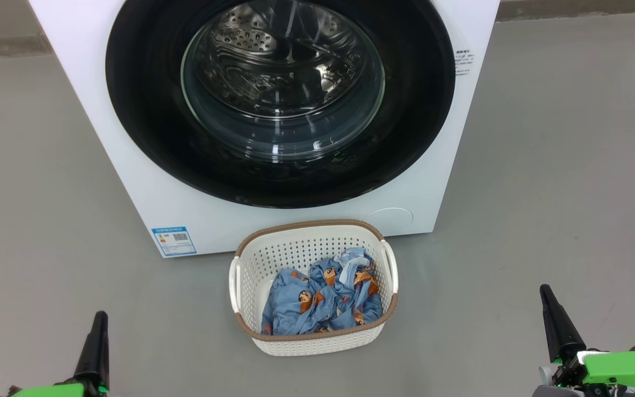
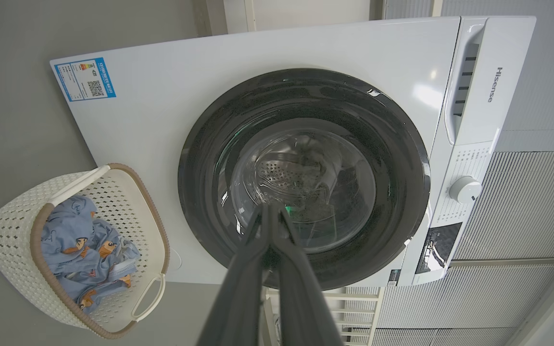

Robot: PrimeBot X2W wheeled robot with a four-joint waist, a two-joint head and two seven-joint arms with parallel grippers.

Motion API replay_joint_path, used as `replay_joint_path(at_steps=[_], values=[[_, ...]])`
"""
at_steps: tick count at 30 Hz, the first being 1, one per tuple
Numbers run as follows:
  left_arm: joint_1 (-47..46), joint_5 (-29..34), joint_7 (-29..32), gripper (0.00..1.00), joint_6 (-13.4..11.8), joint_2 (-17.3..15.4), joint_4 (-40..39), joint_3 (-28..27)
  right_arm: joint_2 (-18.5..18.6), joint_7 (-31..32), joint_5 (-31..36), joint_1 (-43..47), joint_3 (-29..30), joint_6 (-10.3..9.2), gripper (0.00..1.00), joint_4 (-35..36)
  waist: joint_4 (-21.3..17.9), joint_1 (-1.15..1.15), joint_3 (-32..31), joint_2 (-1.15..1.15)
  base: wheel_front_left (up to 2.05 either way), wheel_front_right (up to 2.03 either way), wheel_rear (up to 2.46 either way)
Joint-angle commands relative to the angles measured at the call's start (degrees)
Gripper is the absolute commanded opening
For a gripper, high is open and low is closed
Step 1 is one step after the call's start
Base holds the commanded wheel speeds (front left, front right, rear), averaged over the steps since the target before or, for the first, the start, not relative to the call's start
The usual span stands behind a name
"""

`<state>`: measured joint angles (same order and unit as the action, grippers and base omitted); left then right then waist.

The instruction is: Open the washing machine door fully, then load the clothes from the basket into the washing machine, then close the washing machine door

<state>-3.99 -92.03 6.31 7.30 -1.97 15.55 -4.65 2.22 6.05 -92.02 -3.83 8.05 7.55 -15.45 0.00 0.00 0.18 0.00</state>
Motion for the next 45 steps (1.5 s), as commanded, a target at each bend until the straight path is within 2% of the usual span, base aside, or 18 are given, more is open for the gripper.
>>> replay_joint_path(at_steps=[1, 42, 43, 45], values=[[-2.2, -0.2, 0.2, 0.00, 0.2, -0.9, -1.5, -1.8, 0.7, 0.4, -0.2, -2.3, -1.6, -0.06, 0.00, 1.4, 0.0, 0.00, 0.0, 0.00, 0.00, 0.00, 0.00], [-2.2, -0.2, 0.2, 0.00, 0.2, -0.9, -1.5, -1.8, 0.7, 0.4, -0.2, -2.3, -1.6, -0.06, 0.00, 1.4, 0.0, 0.00, 0.0, 0.00, 0.00, 0.00, 0.00], [0.1, 0.0, 0.0, 1.00, 0.0, 0.0, 0.2, 0.0, 0.0, 0.0, 0.0, 0.0, 0.0, 0.00, 1.00, -0.2, 0.0, 0.00, 0.0, 0.00, 0.00, 0.00, 0.00], [0.7, 0.0, 0.0, 1.00, 0.0, 0.5, 1.3, 0.2, -0.3, -0.1, 0.0, 0.7, 0.0, 0.01, 1.00, -1.3, 0.0, 0.00, 0.0, 0.00, 0.00, 0.00, 0.00]])
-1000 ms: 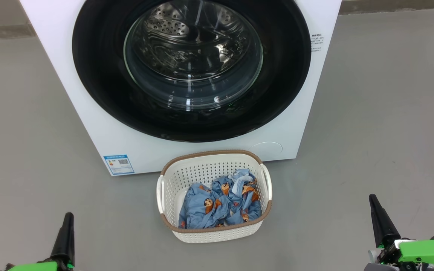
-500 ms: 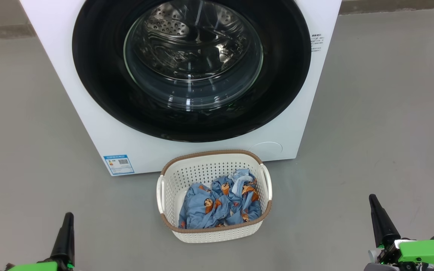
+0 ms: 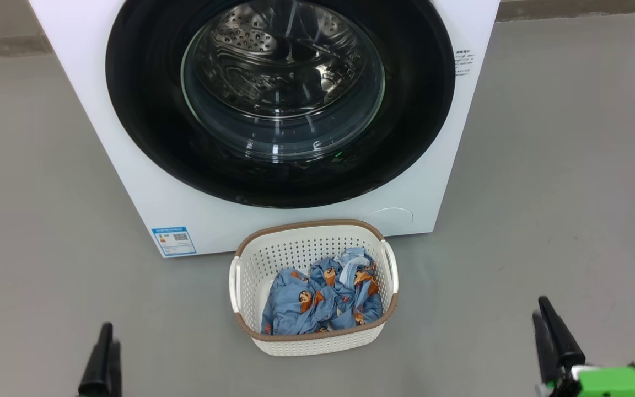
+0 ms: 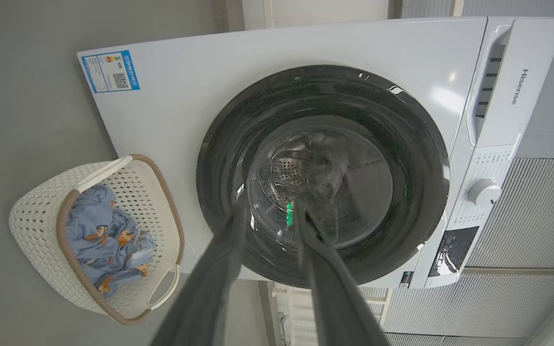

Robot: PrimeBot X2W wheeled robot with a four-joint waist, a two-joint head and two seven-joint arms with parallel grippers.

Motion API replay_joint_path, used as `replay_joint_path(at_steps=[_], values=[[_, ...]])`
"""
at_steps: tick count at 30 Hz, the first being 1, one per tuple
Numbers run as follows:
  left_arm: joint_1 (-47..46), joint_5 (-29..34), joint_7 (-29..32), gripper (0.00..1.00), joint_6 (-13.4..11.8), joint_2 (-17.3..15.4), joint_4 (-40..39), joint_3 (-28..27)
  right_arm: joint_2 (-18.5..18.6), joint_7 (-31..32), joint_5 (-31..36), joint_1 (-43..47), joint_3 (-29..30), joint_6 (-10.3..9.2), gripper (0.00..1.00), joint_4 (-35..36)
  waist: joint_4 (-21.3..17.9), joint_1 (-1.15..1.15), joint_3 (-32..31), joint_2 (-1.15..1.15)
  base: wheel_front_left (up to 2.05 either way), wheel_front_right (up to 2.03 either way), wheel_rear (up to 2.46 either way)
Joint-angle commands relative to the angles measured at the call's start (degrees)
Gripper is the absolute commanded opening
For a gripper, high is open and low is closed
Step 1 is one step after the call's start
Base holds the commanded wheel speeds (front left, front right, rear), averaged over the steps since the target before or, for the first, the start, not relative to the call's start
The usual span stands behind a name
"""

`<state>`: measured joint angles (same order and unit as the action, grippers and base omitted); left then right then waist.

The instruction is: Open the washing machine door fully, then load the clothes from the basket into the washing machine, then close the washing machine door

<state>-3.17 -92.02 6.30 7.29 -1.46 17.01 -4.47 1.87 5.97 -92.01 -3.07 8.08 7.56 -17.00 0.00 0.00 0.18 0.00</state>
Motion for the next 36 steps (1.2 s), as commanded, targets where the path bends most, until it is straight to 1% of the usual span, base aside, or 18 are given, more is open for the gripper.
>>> replay_joint_path(at_steps=[1, 4, 8, 13, 18, 25, 36], values=[[0.4, 0.0, 0.0, 1.00, 0.0, 0.2, 0.4, 0.1, -0.1, 0.0, 0.0, 0.4, 0.0, 0.00, 1.00, -0.5, 0.0, 0.00, 0.0, 0.00, 0.00, 0.00, 0.00], [0.3, 0.2, -0.2, 1.00, 0.0, 0.1, 0.0, 0.1, -0.1, -0.5, 0.6, 0.2, -0.4, 0.00, 1.00, -0.1, 0.0, 0.02, 0.0, 0.00, 0.00, 0.00, 0.00], [0.2, 0.7, -0.6, 1.00, 0.0, -0.3, -0.7, 0.3, 0.0, -1.2, 1.8, -0.1, -1.0, 0.00, 1.00, 0.3, 0.0, 0.13, -0.1, 0.00, 0.00, 0.00, 0.00], [0.2, 1.4, -1.4, 1.00, 0.0, -0.8, -1.3, 0.9, 0.2, -1.9, 3.3, -0.3, -1.4, -0.01, 1.00, 0.6, -0.1, 0.01, 0.0, 0.00, 0.00, 0.00, 0.00], [-0.1, 2.5, -2.6, 1.00, 0.0, -1.7, -2.0, 1.9, 0.3, -2.7, 5.8, -0.7, -1.8, -0.01, 1.00, 1.0, -0.1, 0.00, 0.1, 0.00, 0.00, 0.00, 0.00], [-0.5, 5.0, -4.1, 1.00, 0.0, -3.3, -2.7, 3.5, 0.3, -4.1, 11.1, -1.2, -2.3, -0.01, 1.00, 1.7, -0.1, 0.00, 0.1, 0.00, 0.00, 0.00, 0.00], [-0.8, 10.8, -6.0, 1.00, 0.1, -4.8, -3.4, 4.8, 0.3, -5.9, 20.4, -1.6, -3.0, -0.02, 1.00, 2.5, -0.1, 0.00, 0.2, 0.00, 0.00, 0.00, 0.00]])
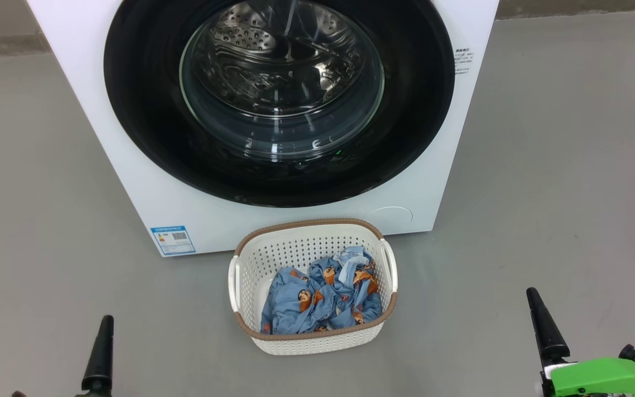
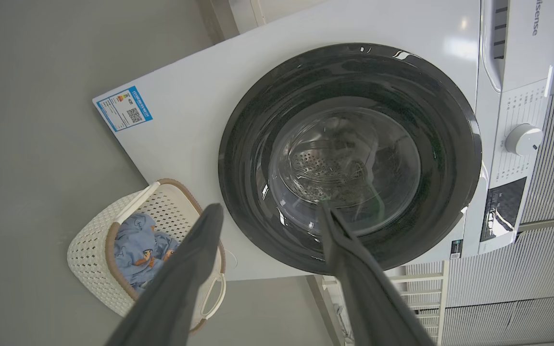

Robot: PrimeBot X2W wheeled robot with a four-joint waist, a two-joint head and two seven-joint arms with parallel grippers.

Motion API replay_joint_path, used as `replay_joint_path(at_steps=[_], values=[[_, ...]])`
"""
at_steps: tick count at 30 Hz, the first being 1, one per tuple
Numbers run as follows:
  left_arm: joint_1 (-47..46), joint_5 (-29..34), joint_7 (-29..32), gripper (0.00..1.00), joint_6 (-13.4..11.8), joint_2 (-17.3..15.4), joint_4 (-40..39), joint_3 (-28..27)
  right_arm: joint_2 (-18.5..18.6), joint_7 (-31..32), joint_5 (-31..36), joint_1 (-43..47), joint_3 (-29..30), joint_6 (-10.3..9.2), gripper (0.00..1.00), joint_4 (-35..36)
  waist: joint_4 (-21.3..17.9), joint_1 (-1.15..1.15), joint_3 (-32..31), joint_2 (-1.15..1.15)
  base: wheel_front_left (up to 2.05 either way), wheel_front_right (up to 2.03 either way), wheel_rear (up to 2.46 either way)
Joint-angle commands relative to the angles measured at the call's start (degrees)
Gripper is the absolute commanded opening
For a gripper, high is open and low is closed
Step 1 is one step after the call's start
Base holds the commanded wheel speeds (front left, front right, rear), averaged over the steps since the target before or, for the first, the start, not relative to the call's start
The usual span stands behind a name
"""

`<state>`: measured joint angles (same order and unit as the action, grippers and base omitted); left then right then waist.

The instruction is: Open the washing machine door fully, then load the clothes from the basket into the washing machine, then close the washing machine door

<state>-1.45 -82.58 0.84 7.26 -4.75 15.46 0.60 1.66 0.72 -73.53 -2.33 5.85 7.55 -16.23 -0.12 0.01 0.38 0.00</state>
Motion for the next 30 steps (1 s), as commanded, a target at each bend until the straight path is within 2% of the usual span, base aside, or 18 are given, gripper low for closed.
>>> replay_joint_path(at_steps=[1, 30], values=[[-2.6, 2.0, -0.7, 1.00, 0.1, -1.7, -1.9, -0.1, 0.5, -0.8, 2.8, -2.4, -0.9, -0.01, 1.00, 1.8, 0.0, -0.01, 0.0, 0.00, 0.00, 0.00, 0.00], [-3.0, 22.6, -5.5, 1.00, 0.1, -5.9, -2.9, 4.3, 0.7, -5.5, 26.6, -3.7, -2.6, -0.03, 1.00, 3.4, 0.0, -0.01, 0.0, 0.00, 0.00, 0.00, 0.00]])
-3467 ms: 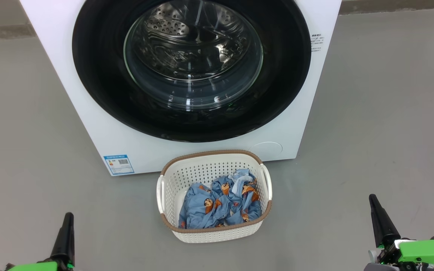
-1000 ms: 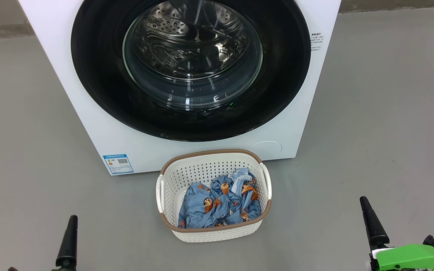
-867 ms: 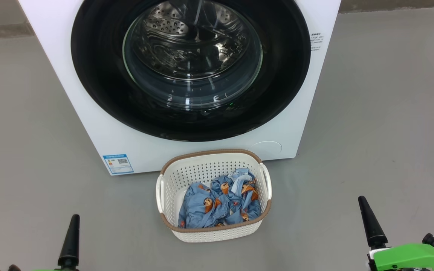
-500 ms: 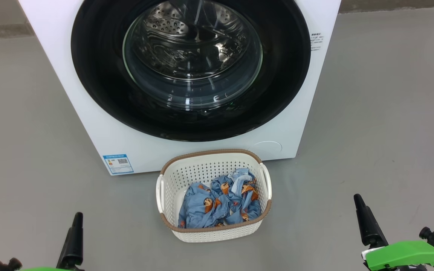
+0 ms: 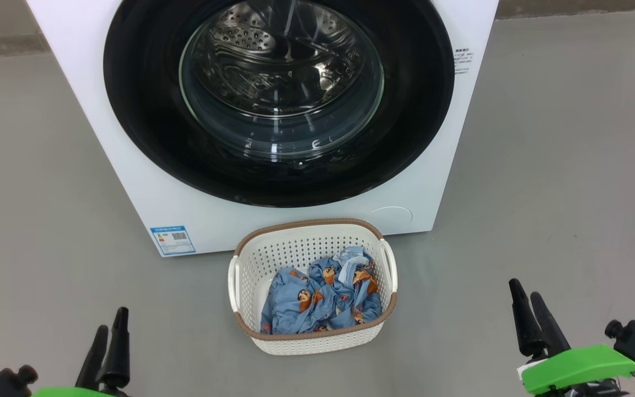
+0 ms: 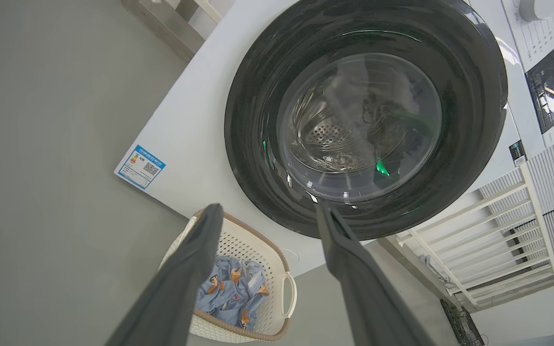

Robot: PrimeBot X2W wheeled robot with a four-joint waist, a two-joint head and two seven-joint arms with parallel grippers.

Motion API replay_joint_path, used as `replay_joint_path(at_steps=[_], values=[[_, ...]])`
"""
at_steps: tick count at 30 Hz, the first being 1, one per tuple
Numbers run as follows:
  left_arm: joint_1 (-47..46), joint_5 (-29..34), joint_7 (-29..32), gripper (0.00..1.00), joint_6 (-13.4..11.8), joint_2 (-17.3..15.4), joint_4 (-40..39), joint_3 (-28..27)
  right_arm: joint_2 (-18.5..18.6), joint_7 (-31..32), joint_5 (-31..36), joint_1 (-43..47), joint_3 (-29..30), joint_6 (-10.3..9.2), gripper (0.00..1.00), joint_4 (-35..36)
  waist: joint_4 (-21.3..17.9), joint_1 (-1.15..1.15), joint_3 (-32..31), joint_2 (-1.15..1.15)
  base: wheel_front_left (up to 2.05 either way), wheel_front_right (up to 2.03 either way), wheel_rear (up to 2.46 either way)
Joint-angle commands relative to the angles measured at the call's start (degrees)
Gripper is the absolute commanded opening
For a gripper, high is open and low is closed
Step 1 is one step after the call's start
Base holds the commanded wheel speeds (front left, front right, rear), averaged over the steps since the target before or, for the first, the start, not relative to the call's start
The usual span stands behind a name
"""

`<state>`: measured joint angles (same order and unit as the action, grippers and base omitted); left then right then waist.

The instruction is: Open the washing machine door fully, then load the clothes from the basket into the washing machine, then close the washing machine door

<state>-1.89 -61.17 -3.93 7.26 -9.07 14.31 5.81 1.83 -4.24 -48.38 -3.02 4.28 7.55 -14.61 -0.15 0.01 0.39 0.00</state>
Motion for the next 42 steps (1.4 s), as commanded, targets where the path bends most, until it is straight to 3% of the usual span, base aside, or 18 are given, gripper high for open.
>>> replay_joint_path(at_steps=[1, 42], values=[[-2.6, 2.0, -0.9, 1.00, 0.1, -1.7, -1.8, -0.8, 0.5, -0.7, 2.2, -3.0, -1.1, -0.03, 1.00, 1.9, 0.0, 0.00, 0.0, 0.00, 0.00, 0.00, 0.00], [-1.6, 27.4, -7.7, 1.00, 0.2, -5.8, -4.0, 1.0, 0.9, -7.4, 31.1, -4.6, -2.3, -0.05, 1.00, 2.9, 0.1, 0.00, -1.0, 0.00, 0.00, 0.00, 0.00]])
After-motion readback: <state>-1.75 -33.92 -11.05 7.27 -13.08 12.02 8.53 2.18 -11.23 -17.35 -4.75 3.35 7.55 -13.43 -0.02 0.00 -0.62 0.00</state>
